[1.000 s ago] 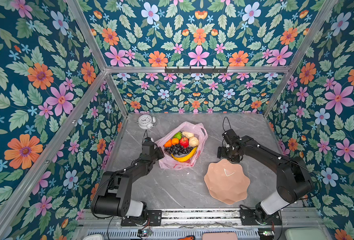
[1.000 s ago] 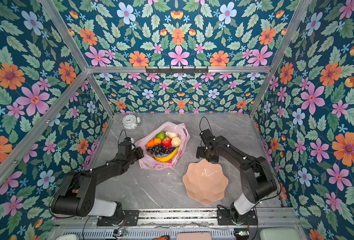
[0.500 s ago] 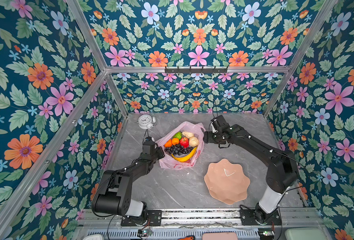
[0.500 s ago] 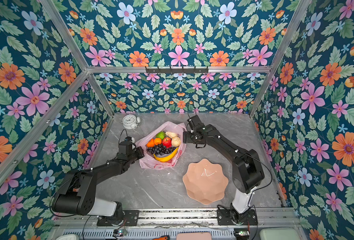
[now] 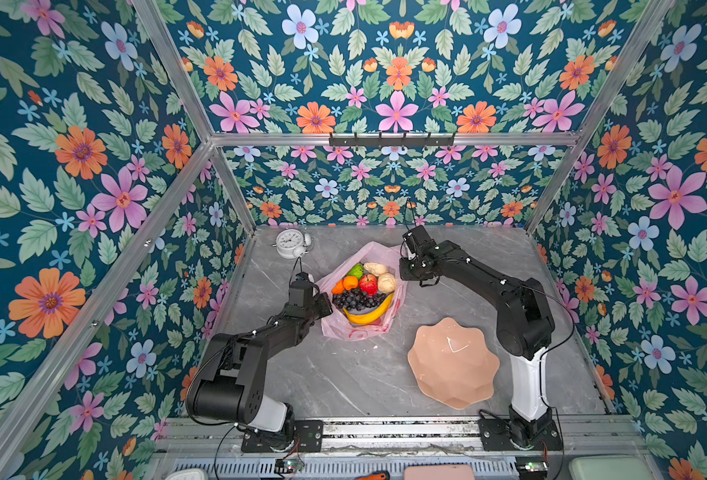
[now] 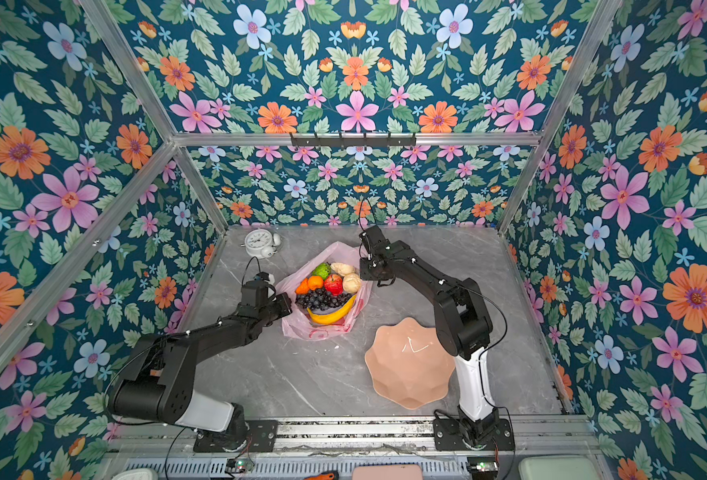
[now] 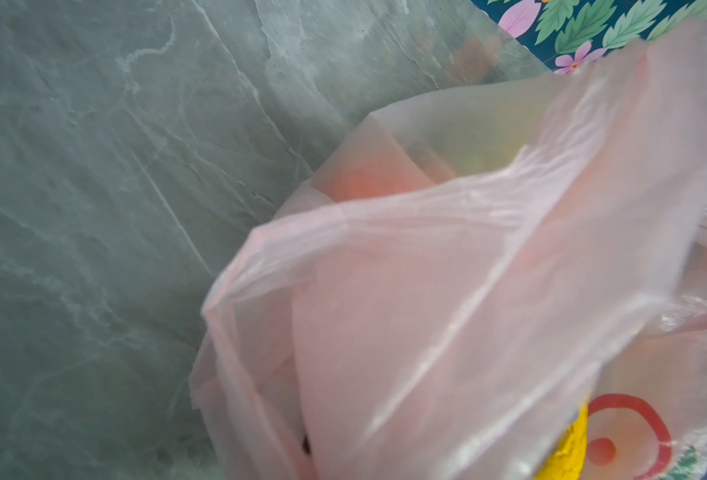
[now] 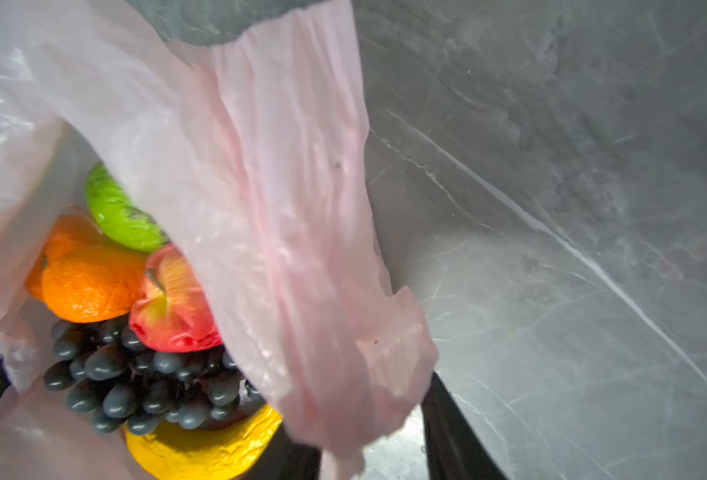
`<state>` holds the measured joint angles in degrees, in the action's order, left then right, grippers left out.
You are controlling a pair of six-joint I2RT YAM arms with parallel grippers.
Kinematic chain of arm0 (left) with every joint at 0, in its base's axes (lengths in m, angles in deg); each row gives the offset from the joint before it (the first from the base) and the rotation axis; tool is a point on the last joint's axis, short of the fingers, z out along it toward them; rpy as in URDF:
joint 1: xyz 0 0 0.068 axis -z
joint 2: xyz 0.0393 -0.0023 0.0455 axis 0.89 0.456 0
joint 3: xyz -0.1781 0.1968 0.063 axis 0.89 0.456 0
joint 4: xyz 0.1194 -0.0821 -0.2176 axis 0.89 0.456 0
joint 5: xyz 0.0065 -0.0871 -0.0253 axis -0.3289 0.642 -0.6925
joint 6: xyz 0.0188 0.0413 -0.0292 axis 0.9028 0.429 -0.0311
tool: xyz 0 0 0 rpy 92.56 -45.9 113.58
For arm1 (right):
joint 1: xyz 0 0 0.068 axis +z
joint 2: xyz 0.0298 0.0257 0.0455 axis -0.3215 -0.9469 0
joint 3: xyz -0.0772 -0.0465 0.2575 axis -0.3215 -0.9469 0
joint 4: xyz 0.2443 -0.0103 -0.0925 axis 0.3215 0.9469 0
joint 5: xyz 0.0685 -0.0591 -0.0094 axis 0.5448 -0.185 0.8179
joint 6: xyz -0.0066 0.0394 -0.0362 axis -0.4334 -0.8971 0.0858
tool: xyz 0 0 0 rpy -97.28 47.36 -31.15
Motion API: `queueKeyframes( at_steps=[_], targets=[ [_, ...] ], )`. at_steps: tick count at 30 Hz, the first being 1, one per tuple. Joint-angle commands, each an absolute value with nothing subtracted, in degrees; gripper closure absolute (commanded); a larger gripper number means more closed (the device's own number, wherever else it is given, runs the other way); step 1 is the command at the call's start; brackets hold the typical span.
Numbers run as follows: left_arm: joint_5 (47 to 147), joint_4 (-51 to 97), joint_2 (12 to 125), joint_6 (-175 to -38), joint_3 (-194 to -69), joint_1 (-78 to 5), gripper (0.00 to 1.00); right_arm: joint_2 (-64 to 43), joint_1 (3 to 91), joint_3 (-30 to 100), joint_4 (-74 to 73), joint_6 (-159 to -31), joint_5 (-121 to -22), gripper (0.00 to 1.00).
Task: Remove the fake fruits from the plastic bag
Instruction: 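Move the right gripper over the bag toward the fruits, then lower the right gripper into the bag and grasp the pale squash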
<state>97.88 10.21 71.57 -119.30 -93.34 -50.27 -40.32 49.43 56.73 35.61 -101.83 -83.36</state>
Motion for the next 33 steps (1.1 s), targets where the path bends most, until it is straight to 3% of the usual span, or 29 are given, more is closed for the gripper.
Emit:
queueKeyframes(
  at_steps=[1, 3, 13, 27, 33],
  targets=[
    [97.29, 10.59, 72.28, -117.78, -94.2, -49.02, 1.0, -39.26, 49.25, 55.11, 37.02, -103.31, -87.66, 0.79],
    [96.2, 10.71, 72.47, -117.47, -94.54, -47.61, 1.0, -37.8, 48.75, 52.53, 36.66, -104.22, -88.42, 0.85],
    [91.92, 10.47, 75.1, -114.66, -98.06, -37.16, 1.0, -27.03, 45.8, 35.19, 30.86, -105.51, -89.37, 0.88],
    [88.28, 10.44, 73.05, -114.79, -96.98, -36.68, 1.0, -24.89, 44.33, 29.35, 35.44, -109.93, -93.99, 0.88],
    [88.5, 10.28, 72.92, -114.66, -96.92, -36.68, 1.0, -22.28, 45.4, 29.4, 34.43, -107.54, -91.19, 0.74]
  ],
)
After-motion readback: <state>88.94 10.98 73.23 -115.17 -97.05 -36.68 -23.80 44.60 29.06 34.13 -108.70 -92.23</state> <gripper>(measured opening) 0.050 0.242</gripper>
